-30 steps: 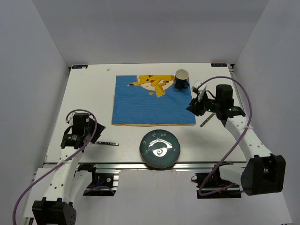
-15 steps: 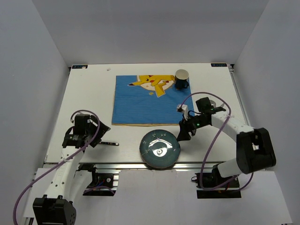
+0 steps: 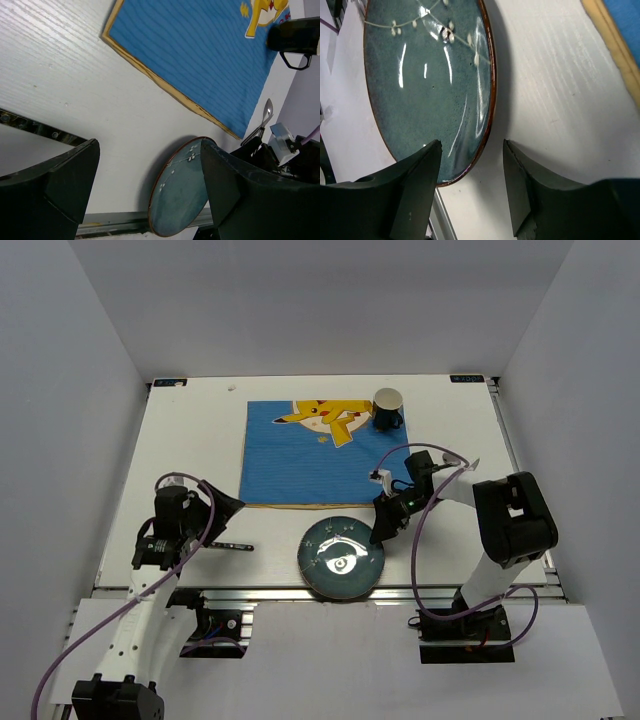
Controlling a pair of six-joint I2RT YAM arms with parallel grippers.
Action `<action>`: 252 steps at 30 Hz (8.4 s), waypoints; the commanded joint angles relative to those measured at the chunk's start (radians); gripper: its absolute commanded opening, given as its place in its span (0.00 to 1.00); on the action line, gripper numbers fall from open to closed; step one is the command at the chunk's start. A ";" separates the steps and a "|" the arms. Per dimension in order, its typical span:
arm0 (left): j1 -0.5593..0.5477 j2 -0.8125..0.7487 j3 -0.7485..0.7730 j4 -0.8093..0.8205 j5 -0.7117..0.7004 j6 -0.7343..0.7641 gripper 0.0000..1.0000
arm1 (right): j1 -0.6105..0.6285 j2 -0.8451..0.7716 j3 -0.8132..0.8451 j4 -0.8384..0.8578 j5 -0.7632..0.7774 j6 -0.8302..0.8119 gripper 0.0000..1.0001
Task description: Set the dinner table for one person
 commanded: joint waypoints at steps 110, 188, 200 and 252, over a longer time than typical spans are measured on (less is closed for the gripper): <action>-0.001 0.068 0.011 0.230 0.104 -0.033 0.93 | -0.088 0.278 0.408 0.715 0.132 0.955 0.27; -0.001 0.059 0.155 -0.123 -0.132 0.008 0.66 | -0.339 0.030 0.150 0.142 0.918 0.723 0.40; -0.001 0.054 0.148 -0.110 -0.135 0.016 0.66 | -0.365 0.002 0.086 0.141 0.921 0.725 0.16; -0.001 0.045 0.149 -0.078 -0.111 0.020 0.65 | -0.221 -0.256 0.080 0.082 0.421 0.661 0.00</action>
